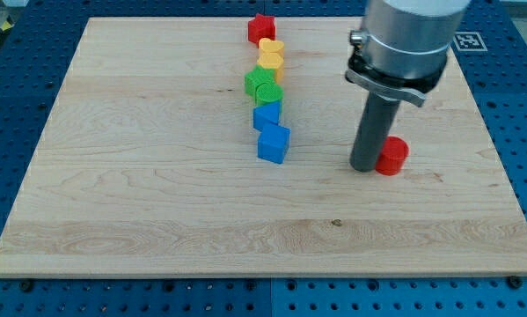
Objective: Push the red circle to the center right
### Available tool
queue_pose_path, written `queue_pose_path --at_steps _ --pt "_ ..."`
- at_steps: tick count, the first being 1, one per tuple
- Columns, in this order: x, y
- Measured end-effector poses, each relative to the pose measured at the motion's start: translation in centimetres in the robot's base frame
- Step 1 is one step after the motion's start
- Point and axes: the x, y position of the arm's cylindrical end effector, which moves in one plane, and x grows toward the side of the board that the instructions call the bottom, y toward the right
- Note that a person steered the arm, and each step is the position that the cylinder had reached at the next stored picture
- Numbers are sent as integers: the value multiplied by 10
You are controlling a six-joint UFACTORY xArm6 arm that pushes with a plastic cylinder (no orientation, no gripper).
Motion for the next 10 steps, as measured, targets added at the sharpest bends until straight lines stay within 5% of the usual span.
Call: queue_pose_path --at_steps 5,10 --pt "22 81" --pt "-36 82"
